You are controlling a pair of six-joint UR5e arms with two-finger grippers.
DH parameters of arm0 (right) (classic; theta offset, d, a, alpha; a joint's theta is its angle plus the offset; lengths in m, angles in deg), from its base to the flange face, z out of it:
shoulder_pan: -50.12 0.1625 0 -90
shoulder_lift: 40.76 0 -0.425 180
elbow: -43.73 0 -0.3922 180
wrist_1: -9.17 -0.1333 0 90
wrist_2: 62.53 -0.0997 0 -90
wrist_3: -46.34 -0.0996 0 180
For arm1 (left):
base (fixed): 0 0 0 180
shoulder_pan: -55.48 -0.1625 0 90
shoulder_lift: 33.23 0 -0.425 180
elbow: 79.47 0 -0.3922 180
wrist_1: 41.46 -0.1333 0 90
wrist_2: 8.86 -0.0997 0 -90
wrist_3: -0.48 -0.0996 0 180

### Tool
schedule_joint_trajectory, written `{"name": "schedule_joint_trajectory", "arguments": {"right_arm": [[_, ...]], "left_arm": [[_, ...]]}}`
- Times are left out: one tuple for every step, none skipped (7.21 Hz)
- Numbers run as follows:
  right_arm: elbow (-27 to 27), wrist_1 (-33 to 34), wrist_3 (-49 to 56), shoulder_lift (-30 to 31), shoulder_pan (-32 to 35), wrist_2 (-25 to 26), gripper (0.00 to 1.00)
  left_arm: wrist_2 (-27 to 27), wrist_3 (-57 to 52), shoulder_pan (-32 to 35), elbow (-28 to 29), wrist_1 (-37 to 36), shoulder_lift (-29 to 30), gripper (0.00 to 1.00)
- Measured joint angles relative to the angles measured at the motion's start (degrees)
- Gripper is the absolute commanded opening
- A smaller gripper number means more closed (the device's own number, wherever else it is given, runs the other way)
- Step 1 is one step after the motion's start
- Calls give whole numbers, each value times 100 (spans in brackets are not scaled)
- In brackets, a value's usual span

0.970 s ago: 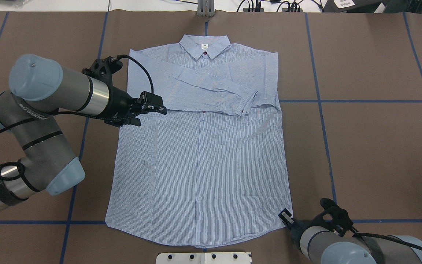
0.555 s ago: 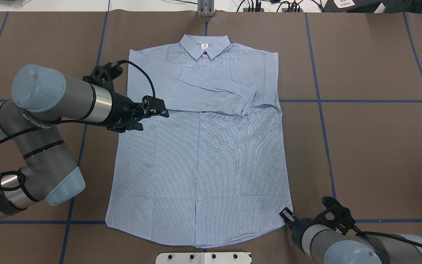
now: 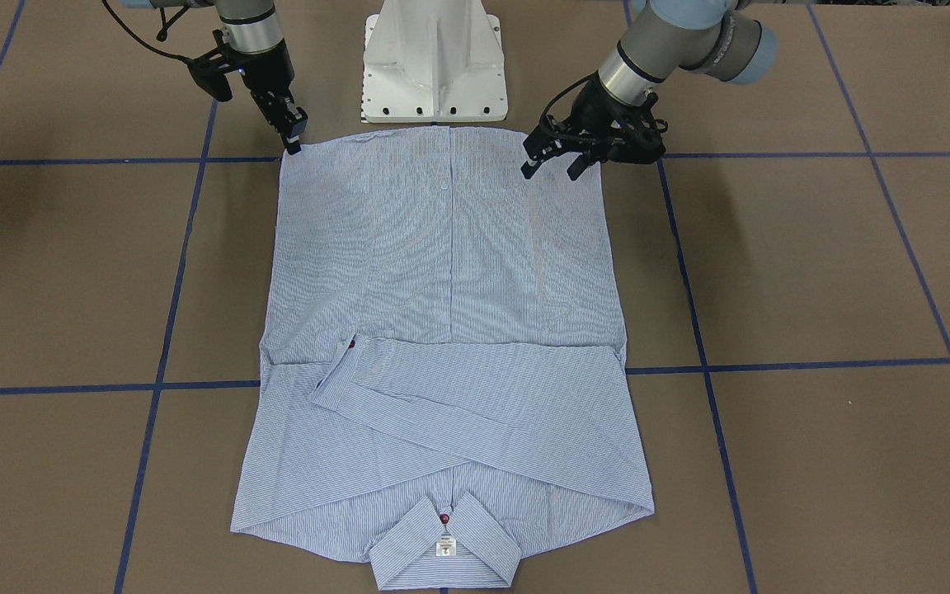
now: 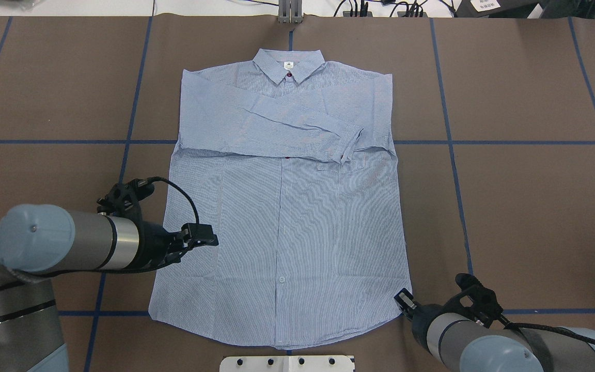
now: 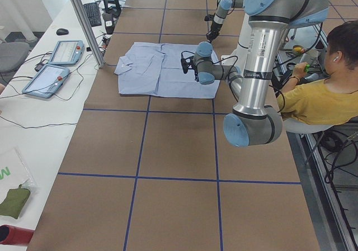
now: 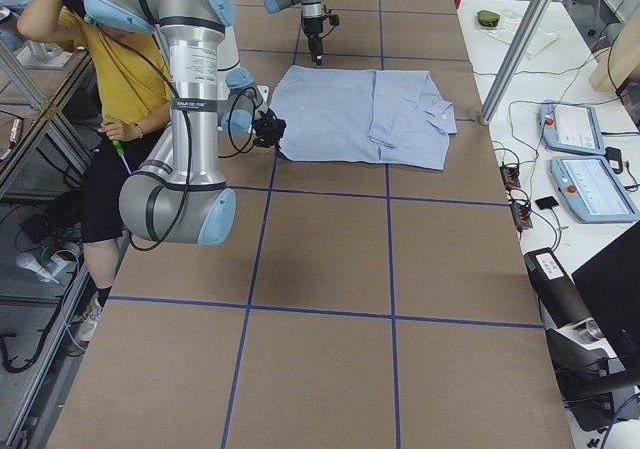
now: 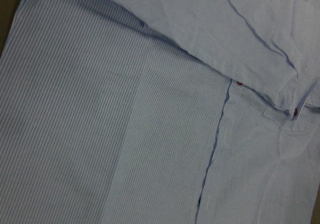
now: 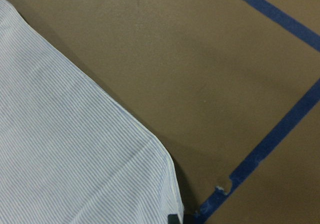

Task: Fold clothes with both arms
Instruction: 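Grasp both hem corners nearest the robot with the left and right grippers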

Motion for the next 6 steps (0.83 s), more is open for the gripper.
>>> {"name": "schedule_joint_trajectory", "arguments": {"right_arm": [[1,0,0,-12,-1,-1,0],[-4,0,0,-14,-6,-1,0],[-11,-2,0,-18,-13,-3,0],[-17,-4,0,-27,-15,-6,0],[-23,-2,0,-32,-16,-7,0],[-27,-1,0,-35,-19,-3,0]], "left_arm": [[-137,35,-115,-211,-2,-439,89],[-191,67,-202,-348,-7,-785,88],[-215,144,-308,-386,-17,-963,87],[-223,269,-419,-383,-26,-1024,86],[-238,392,-548,-324,-31,-1037,84],[-295,492,-677,-223,-32,-1034,83]]}}
